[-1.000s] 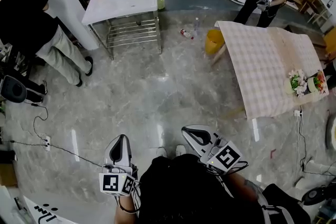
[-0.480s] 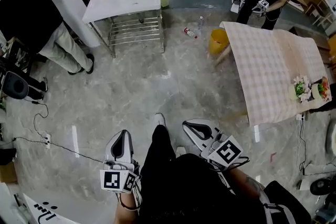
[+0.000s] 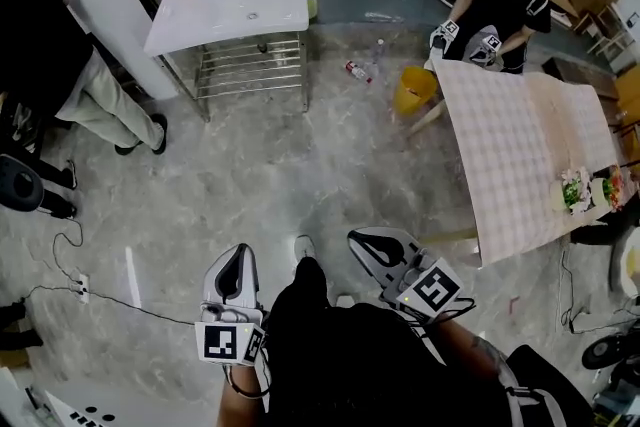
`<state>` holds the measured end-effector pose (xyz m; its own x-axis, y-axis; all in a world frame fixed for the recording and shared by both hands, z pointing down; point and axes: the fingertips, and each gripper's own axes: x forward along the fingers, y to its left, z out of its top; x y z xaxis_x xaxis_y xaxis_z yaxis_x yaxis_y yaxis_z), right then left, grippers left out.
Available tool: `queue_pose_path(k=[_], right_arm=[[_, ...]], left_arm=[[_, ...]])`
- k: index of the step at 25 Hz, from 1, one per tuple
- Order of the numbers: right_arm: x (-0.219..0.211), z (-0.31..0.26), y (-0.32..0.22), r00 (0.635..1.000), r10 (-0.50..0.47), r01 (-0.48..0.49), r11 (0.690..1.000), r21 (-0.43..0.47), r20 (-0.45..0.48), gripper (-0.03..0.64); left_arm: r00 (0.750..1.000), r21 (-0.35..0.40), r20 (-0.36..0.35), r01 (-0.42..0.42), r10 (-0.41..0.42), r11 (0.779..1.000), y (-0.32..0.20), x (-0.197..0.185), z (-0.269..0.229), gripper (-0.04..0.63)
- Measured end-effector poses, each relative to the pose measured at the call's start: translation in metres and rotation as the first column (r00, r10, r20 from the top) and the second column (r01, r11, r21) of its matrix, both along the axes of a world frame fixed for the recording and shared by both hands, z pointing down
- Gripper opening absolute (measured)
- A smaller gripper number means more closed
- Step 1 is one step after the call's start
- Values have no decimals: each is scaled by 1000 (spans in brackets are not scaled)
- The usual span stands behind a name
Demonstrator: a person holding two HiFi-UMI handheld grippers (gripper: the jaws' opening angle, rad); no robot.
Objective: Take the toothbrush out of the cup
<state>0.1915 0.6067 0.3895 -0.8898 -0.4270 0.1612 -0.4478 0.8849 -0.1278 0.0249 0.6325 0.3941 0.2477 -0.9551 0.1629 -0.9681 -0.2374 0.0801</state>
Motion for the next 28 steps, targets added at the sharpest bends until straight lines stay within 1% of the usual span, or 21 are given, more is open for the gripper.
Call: queue_pose_path(k=[4,6,11,15,17,22,25,28], right_arm=[[-31,-10,-39,1000,27,-27,999,24,0,11],[-45,-11,-57,999,30,-30,999,21,-12,11],[-73,-8,-93,999,43,-42,999,4,-29,11],[-81,-6,-113,997,72,-73,997,-19,-28,11],[-83,-9,-120,996,84,-84,996,-18,-11,11],[-84,-6,-143,994,103,-103,995,-2,-21,11],[-88,-7,-157,996,92,-92,996,-5,-10,11],[-96,0,-182,998,66,-66,998,-21,-1,11]], left_arm=[[999,-8,-50,2,-3,1000,-39,-34,4,9],[998,-16,-65,2,-3,1000,-57,-49,7,9],[998,-19,-67,-19,18,1000,-94,-76,10,9],[997,-16,-61,-39,38,999,-121,-87,8,9],[997,-12,-60,-46,45,999,-130,-90,6,9],[997,-5,-57,-58,57,998,-155,-90,4,9],[997,-10,-64,-54,53,999,-169,-92,3,9],[998,-3,-50,-43,42,999,-189,-96,0,9]])
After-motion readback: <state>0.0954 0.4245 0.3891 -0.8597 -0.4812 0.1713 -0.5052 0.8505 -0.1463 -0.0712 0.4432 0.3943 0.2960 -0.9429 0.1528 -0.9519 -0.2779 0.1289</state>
